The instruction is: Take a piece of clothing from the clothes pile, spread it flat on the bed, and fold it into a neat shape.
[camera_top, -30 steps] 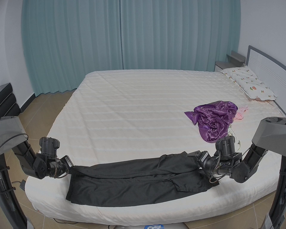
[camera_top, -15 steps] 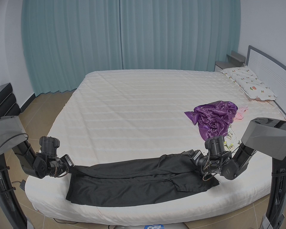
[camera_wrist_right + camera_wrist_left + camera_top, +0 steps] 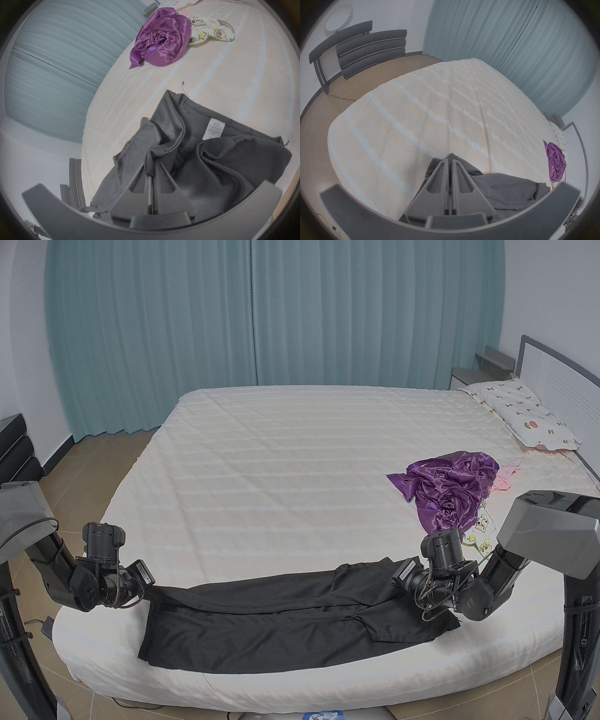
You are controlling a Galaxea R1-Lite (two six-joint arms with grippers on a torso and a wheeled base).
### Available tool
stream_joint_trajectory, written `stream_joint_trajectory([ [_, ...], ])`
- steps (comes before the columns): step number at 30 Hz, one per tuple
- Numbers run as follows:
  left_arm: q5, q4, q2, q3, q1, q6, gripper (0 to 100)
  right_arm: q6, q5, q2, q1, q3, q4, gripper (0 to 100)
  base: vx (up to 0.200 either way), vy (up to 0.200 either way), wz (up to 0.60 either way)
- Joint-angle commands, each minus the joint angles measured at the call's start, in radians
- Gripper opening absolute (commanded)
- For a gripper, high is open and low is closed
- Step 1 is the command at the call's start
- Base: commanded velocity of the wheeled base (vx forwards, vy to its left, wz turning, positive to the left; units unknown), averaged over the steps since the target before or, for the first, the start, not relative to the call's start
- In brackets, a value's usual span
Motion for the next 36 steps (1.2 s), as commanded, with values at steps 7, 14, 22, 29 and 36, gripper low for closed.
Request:
stream_joint_trajectory([
  [7, 0.006, 0.008, 0.011, -0.146, 0.006, 0.001, 0, 0.009, -0.048, -0.046, -0.046, -0.068, -0.112, 0, 0.000, 0.000, 0.00],
  [14, 0.051, -0.015, 0.034, -0.222, 0.015, -0.101, 0, 0.016, -0.106, -0.012, -0.048, 0.014, -0.397, 0, 0.000, 0.000, 0.00],
  [22, 0.063, -0.121, 0.105, -0.135, 0.015, -0.101, 0, -0.054, -0.075, 0.028, -0.042, 0.105, -0.392, 0, 0.000, 0.000, 0.00],
  [29, 0.060, -0.203, 0.139, -0.023, 0.014, -0.027, 0, -0.082, -0.068, 0.043, -0.039, 0.143, -0.391, 0, 0.000, 0.000, 0.00],
  [36, 0.059, -0.322, 0.145, 0.100, 0.003, 0.047, 0, -0.095, -0.045, 0.042, -0.039, 0.176, -0.389, 0, 0.000, 0.000, 0.00],
])
